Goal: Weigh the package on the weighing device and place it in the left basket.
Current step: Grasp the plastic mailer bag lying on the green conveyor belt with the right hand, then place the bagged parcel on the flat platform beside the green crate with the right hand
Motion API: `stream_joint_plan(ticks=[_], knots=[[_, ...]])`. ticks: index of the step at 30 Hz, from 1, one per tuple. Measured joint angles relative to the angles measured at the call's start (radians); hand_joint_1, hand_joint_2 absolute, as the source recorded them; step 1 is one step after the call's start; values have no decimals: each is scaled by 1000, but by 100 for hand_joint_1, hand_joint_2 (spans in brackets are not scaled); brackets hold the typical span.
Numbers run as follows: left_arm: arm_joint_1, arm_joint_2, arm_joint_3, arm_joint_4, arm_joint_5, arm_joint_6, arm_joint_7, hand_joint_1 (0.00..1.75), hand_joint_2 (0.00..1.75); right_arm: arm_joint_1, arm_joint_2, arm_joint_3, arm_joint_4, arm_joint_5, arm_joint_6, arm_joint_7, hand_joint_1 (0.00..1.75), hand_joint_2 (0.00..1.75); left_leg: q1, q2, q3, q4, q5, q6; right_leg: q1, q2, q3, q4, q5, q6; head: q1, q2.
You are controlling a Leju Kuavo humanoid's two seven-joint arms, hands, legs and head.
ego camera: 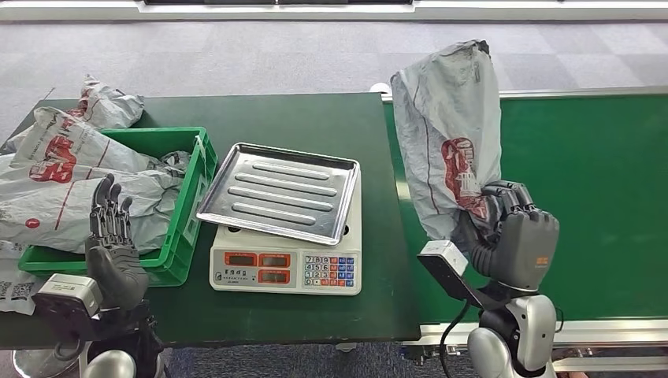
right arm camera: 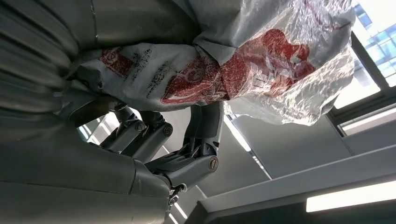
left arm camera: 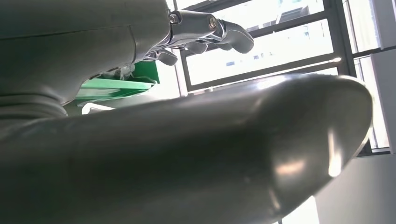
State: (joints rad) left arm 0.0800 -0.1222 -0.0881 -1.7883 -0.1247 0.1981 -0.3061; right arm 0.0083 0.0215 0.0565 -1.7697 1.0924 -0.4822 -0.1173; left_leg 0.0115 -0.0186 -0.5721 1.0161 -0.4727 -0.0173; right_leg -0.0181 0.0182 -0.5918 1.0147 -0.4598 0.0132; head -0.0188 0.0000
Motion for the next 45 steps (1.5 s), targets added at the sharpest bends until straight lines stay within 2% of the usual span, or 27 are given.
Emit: stream_joint_plan(ticks=[4, 9, 14, 17, 22, 28, 29, 32, 33, 37, 45], knots=[[-7, 3, -1, 8, 7, 3, -2, 0, 0, -30, -13, 33, 4, -32, 13, -13, 175, 175, 0, 0, -2, 0, 0, 0, 0, 0, -1, 0, 0, 0, 0, 0], [-49, 4, -19, 31, 30, 4, -2, 0, 0, -158, -8, 131, 104, -121, 48, -91, 175, 175, 0, 2, -2, 0, 1, 0, 0, 1, -2, 0, 2, 0, 0, 0], [-98, 5, -44, 65, 60, 13, -3, 0, 0, -298, 44, 257, 311, -265, 11, -212, 175, 175, 2, 1, -3, 0, 4, -2, 1, 1, -3, 1, 4, -2, 0, 0], [-127, 8, -52, 81, 69, 21, -4, 0, 0, -366, 84, 307, 443, -401, 31, -271, 175, 175, 2, 1, -3, 0, 5, -3, 2, 1, -4, 1, 4, -2, 0, 0], [-153, 9, -63, 100, 71, 35, -4, 0, 0, -423, 140, 327, 619, -626, 111, -361, 175, 175, 2, 0, -4, 0, 5, -3, 2, 0, -4, 1, 5, -2, 0, 0], [-169, 10, -67, 119, 71, 37, -4, 0, 0, -460, 174, 327, 740, -687, 142, -384, 175, 175, 2, -1, -4, 0, 5, -3, 1, 1, -5, 1, 5, -2, 0, 0], [-170, 10, -67, 121, 71, 37, -4, 0, 0, -463, 177, 327, 751, -688, 143, -383, 167, 175, 2, -1, -4, 0, 5, -3, 1, 1, -5, 1, 5, -2, 0, 0], [-173, 11, -67, 127, 71, 37, -2, 0, 0, -471, 185, 327, 783, -675, 130, -357, 36, 175, 2, -1, -5, 0, 5, -3, 1, 1, -5, 1, 5, -2, 0, 0], [-173, 11, -67, 128, 71, 38, 0, 0, 0, -474, 187, 327, 797, -662, 117, -337, 0, 175, 2, -1, -5, 0, 5, -3, 1, 1, -6, 1, 5, -2, 0, 0], [-174, 11, -67, 131, 59, 38, 15, 0, 0, -478, 192, 326, 864, -592, 48, -247, 0, 0, 2, -1, -5, 0, 5, -3, 1, 0, -6, 1, 5, -2, 0, 0], [-174, 11, -67, 131, 35, 38, 19, 0, 0, -461, 187, 312, 913, -563, 19, -234, 0, 0, 2, 0, -5, 0, 5, -3, 1, 1, -7, 1, 5, -2, 0, 0]])
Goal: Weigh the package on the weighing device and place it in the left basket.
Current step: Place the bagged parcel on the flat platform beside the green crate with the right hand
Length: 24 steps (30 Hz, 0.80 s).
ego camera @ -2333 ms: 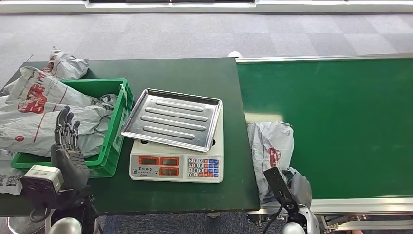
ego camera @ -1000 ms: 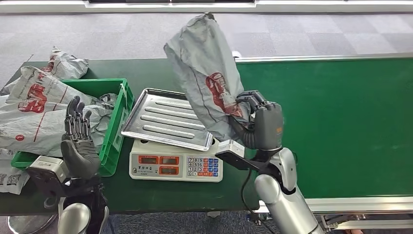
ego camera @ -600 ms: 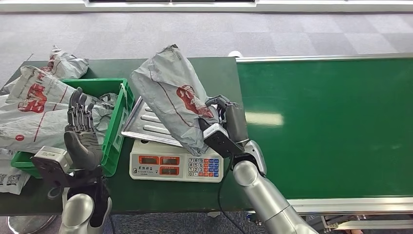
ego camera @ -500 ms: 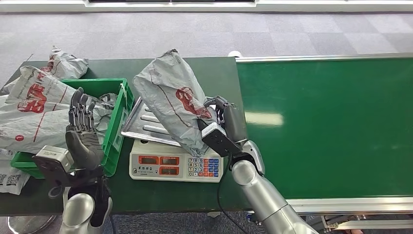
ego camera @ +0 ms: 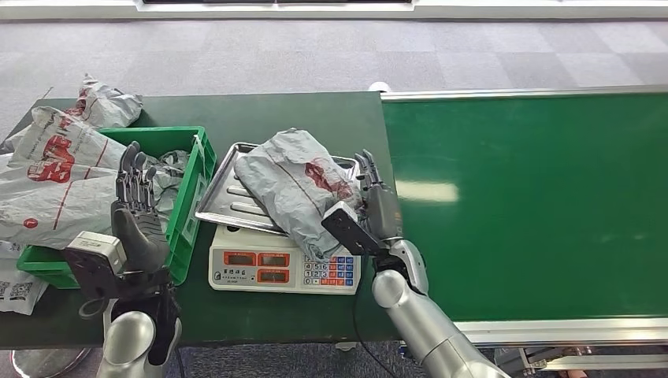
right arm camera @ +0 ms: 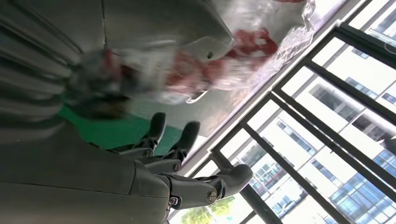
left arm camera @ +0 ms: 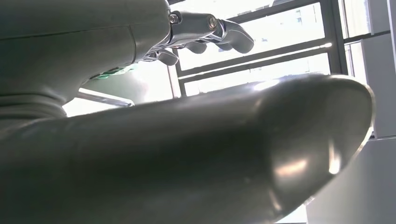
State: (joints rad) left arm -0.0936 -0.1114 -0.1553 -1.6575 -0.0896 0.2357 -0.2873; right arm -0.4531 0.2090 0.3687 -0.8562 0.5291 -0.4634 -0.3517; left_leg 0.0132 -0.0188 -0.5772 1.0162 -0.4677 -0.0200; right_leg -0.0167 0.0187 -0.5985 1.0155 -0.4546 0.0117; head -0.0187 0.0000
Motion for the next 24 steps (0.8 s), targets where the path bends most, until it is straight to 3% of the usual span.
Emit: stream_joint_plan(ticks=[10, 15, 19, 23, 24], knots=[[28, 0, 0, -7, -15, 16, -11, 0, 0, 69, -14, -35, -96, -8, 64, 11, 0, 0, 0, 0, -1, 0, 0, 0, 0, 0, 0, 0, 0, 0, 0, 0], [46, 1, -3, -25, -137, 73, -34, 0, 0, 148, -23, -47, -276, -4, 107, -20, 0, 0, 0, 0, -2, 0, 0, 0, 0, 0, -1, 0, 0, 0, 0, 0], [49, 20, -24, -59, -337, 45, -21, 0, 0, 228, -37, -44, -494, 19, 120, -44, 0, 0, 0, 0, -3, 0, 0, 0, 0, 0, -2, 0, 0, 0, 0, 0], [11, 48, -47, -69, -510, -24, 33, 0, 175, 287, -55, -34, -668, 41, 105, -56, 0, 0, 0, 0, -3, 0, 0, 0, 0, -1, -4, 0, 0, 0, 0, 0], [-12, 60, -58, -62, -555, -47, 48, 0, 175, 300, -62, -31, -705, 48, 93, -65, 0, 0, 0, -1, -3, 0, 0, 0, 0, -1, -4, 0, 0, 0, 0, 0]])
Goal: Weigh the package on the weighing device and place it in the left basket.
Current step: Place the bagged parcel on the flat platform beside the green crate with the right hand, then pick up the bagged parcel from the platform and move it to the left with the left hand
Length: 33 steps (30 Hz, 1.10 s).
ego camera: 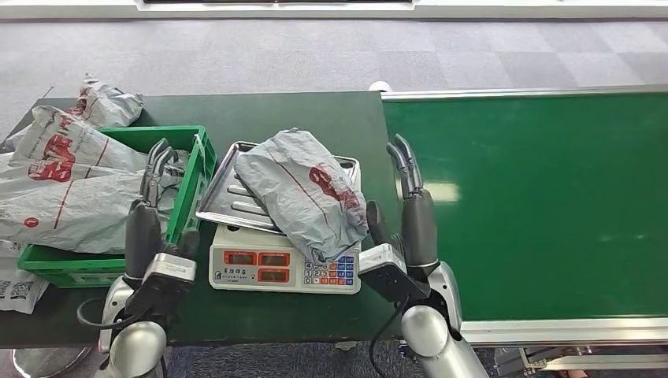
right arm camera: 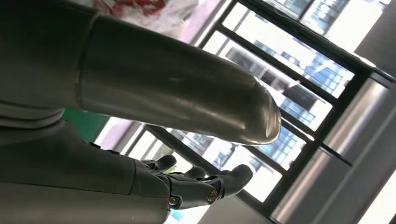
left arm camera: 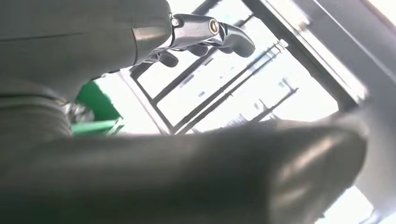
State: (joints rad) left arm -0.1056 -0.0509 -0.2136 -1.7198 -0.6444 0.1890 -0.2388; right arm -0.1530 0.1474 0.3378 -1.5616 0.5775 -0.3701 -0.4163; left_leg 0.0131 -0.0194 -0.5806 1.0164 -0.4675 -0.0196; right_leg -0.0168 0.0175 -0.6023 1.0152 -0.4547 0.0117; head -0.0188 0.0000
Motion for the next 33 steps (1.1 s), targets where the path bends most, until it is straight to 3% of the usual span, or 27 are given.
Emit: stream_joint_plan(ticks=[4, 9, 13, 21, 26, 33], knots=[[-117, 50, -39, 72, -87, -57, 40, 0, 175, 35, -23, 11, -130, 7, -29, -20, 0, 175, 0, 1, 0, 0, 1, -1, 0, 0, 0, 0, 2, -1, 0, 0], [-248, 94, -91, 204, -110, -117, 51, 0, 175, 55, -45, 30, -244, -67, -78, -121, 0, 175, 0, 0, -1, 1, 4, -1, 0, 0, -2, 0, 4, -2, 0, 0], [-431, 133, -189, 442, -150, -223, 31, 0, 175, 60, -97, 90, -418, -194, -280, -269, 0, 175, 0, -2, -3, 0, 7, 0, 0, -1, -2, 0, 6, -1, 0, 0], [-574, 138, -296, 712, -147, -243, -8, 0, 175, 52, -134, 159, -527, -272, -324, -283, 0, 175, 0, 5, -2, 0, 6, -1, 0, 5, -5, 0, 9, -2, 0, 0], [-626, 53, -367, 901, -126, -234, -58, 0, 175, 21, -137, 191, -524, -349, -324, -281, 0, 175, -1, 1, -4, 0, 7, 0, -1, 0, -4, 0, 9, -2, 0, 0], [-632, -82, -436, 1087, -96, -211, -88, 0, 175, 11, -137, 216, -508, -368, -289, -281, 0, 175, -1, 0, -5, 0, 7, 0, -1, 0, -4, 0, 9, -1, 0, 0]])
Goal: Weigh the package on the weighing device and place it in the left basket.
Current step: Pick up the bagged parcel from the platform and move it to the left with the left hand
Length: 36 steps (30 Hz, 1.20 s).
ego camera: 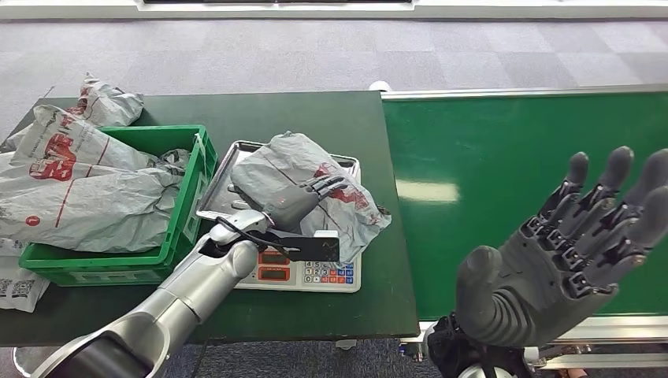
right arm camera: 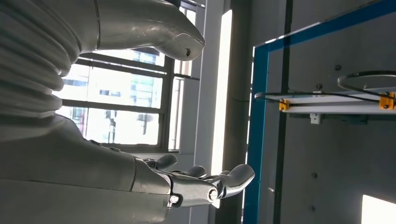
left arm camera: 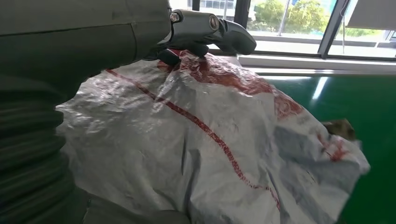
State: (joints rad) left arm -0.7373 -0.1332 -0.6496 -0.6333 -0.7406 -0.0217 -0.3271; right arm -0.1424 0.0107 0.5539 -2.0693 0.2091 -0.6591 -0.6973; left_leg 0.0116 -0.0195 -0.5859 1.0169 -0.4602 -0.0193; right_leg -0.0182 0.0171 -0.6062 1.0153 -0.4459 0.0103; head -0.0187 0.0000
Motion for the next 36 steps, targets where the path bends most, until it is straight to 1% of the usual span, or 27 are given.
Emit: stream_joint_plan(ticks=[2, 5, 6, 9, 10, 20, 31, 36], knots=[[0, -28, -9, 38, 9, 5, -1, 0, 175, -1, 0, 6, 7, -7, 12, 0, 0, 175, 0, 0, 0, 0, 0, 0, 0, 0, 0, 0, 0, 0, 0, 0], [0, -57, -18, 80, 14, 11, -1, 0, 175, -2, 0, 12, 19, -15, 23, 0, 0, 175, 0, 0, 0, 0, 0, 0, 0, 0, 0, 0, 0, 0, 0, 0], [0, -65, -21, 90, 15, 14, 0, 41, 175, -3, 0, 12, 22, -16, 26, 0, 0, 175, 0, 0, 0, 0, 0, 0, 0, 0, 0, 0, 0, 0, 0, 0], [0, -81, -26, 116, 17, 25, 0, 171, 175, -5, 0, 13, 32, -21, 37, 0, 0, 175, 0, 0, 0, 0, 0, 0, 0, 0, 0, 0, 0, 0, 0, 0], [0, -85, -28, 123, 15, 30, -1, 175, 175, -5, 0, 13, 35, -21, 43, 0, 0, 175, 0, 0, 0, 0, 0, 0, 0, 0, 0, 0, 0, 0, 0, 0], [-14, -91, -31, 155, 3, 74, -2, 175, 175, -10, 13, 13, 60, -23, 80, 0, 0, 175, 0, 0, 0, 0, 0, 0, 0, 0, 0, 0, 0, 0, 0, 0], [-33, -69, -31, 155, 2, 79, 1, 175, 175, -10, 24, 13, 70, -31, 105, 0, 0, 175, 1, 0, 0, 0, 0, 0, 1, 0, 0, 0, 0, 0, 0, 0], [-31, -55, -29, 128, 8, 77, -7, 175, 175, -9, 25, 10, 72, -33, 107, 0, 0, 175, 1, 0, 0, 0, 0, 0, 1, 0, 0, 0, 0, 0, 0, 0]])
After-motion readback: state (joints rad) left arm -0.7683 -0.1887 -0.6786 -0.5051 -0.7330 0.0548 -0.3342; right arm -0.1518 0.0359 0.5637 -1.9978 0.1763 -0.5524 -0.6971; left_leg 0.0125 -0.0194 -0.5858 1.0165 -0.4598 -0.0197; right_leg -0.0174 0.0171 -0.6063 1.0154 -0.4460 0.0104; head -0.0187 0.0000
